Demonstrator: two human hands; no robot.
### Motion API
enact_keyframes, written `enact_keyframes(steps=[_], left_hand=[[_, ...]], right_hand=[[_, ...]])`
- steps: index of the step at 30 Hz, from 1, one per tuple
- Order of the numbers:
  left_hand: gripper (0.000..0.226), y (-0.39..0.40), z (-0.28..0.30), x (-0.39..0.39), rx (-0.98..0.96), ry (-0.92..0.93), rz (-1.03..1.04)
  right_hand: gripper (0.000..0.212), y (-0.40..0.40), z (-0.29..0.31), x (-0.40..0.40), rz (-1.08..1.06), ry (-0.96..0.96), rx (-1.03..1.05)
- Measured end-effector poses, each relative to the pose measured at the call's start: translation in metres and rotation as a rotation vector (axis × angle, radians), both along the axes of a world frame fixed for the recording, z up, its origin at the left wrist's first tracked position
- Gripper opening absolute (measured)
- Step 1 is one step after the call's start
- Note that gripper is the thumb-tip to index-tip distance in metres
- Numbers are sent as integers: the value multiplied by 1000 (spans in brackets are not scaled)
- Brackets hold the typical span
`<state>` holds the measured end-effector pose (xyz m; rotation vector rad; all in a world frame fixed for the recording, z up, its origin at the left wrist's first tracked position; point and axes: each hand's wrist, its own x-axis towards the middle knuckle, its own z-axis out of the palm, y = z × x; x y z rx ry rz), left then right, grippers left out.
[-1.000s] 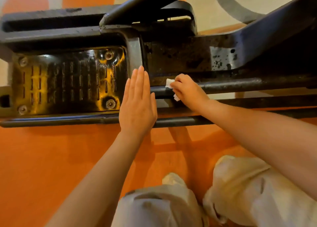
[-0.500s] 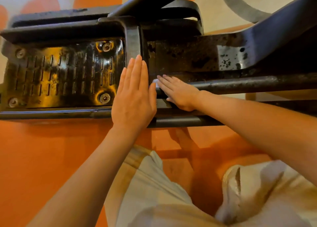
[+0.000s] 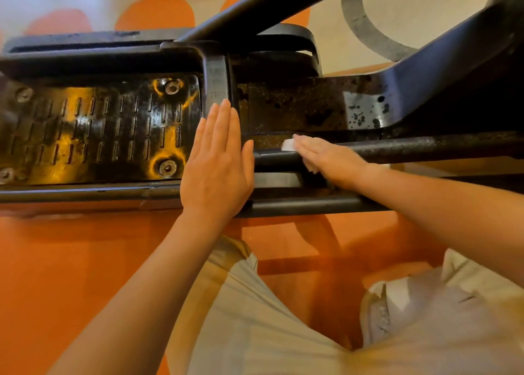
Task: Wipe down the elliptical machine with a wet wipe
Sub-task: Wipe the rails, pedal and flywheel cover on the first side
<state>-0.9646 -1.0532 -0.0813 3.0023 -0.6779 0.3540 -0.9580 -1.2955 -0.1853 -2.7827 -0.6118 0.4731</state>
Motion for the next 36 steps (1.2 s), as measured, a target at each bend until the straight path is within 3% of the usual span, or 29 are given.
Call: enact_keyframes(steps=[6, 10, 16, 21, 24, 27, 30, 33, 36], left_hand=[[57, 0, 0, 1, 4, -15, -4], [55, 1, 1, 0, -23, -13, -10], [48, 1, 0, -2, -39, -76, -35], [48, -1, 1, -3, -57, -49, -4], [48, -4, 3, -4, 6, -40, -3], [48, -25, -1, -12, 14, -24, -53], [49, -54, -15, -19, 14, 37, -120], [50, -75, -36, -16, 39, 190, -103], [50, -91, -53, -11, -43, 447, -20]], right_hand=[[53, 56, -3, 21, -33, -41, 24], [45, 5, -3, 11, 30, -99, 8], [30, -90, 4, -16, -118, -193, -35], [9, -93, 9, -11, -128, -348, 103], [11, -80, 10, -2, -187, -472, 129], [10, -66, 5, -7, -198, -409, 138], [9, -61, -1, -18, -259, -211, 187], [28, -66, -2, -21, -242, 31, 189], [60, -77, 4, -22, -1, 130, 45]])
